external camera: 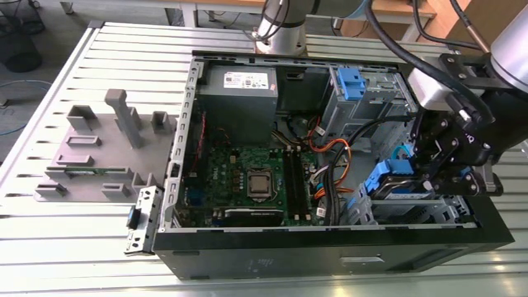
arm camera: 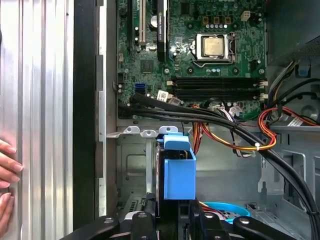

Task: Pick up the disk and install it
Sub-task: 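Insert the disk into the insertion slot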

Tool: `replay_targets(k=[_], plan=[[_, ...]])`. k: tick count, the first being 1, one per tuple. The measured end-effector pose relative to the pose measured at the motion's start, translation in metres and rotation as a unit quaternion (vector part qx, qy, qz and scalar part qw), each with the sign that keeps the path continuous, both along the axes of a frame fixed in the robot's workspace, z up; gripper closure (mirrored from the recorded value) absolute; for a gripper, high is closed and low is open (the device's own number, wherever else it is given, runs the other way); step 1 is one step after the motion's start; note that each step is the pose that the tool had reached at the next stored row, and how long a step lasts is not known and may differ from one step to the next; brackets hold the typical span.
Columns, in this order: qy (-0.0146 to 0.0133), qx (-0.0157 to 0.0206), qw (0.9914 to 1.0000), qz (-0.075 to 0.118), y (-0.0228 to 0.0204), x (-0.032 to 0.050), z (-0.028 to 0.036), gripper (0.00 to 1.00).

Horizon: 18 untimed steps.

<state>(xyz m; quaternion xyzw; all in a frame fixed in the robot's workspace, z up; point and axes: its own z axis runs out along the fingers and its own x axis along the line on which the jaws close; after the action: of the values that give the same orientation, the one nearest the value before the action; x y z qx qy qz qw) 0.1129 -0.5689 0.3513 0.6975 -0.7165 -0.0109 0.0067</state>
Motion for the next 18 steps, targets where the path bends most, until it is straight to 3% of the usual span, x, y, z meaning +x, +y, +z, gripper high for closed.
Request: replay_targets(k=[5,12,14,15,18], plan=[[0.0,0.0001,1.0,0.0,-0.0005,0.0,-0.0082,0.65],[0.0,0.0,1.0,0.0,-0.0005,0.0,-0.0084,0.65],[0.0,-0.0001,1.0,0.0,-0.0005,0.0,-0.0084,0.64],[0.0,-0.0001,1.0,0.0,-0.0005,0.0,-0.0084,0.58],[0.0,0.0,1.0,0.0,-0.0005,0.0,-0.0085,0.58]])
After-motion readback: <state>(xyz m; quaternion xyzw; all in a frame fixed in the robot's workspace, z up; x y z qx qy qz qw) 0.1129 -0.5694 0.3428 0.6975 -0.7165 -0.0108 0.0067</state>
